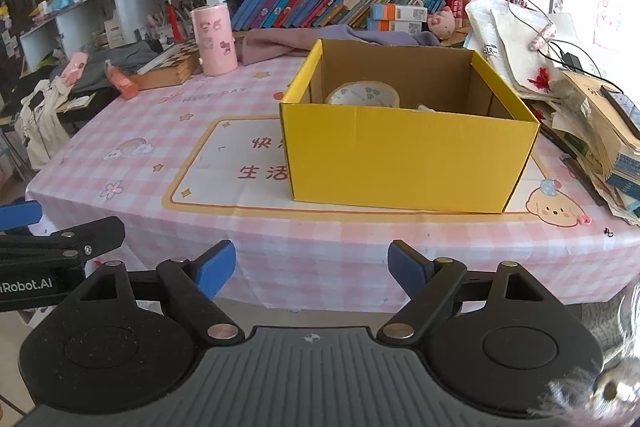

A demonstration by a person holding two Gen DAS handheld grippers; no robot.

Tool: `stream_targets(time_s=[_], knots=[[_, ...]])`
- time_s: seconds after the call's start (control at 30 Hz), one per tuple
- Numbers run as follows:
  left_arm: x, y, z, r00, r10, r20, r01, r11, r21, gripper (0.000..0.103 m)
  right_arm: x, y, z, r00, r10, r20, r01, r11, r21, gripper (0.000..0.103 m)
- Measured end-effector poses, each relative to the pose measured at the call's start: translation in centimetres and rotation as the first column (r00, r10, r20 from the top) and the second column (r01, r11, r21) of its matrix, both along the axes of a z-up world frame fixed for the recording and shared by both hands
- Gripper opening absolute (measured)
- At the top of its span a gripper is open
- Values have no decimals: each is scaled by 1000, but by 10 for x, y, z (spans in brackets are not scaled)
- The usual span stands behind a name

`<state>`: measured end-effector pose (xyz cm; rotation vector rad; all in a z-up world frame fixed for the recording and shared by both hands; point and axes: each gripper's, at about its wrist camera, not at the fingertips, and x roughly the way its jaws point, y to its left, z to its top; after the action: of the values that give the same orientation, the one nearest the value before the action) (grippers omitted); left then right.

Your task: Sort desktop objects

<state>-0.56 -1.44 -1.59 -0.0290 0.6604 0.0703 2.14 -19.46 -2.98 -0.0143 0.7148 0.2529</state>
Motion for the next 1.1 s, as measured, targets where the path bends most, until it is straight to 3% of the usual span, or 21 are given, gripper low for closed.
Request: stream_targets(time_s=[1.1], knots=[[3, -3, -3, 1000, -2, -25, 2, 1000, 5, 103, 2, -2, -1, 1000, -6, -11, 6, 1000, -5, 86]])
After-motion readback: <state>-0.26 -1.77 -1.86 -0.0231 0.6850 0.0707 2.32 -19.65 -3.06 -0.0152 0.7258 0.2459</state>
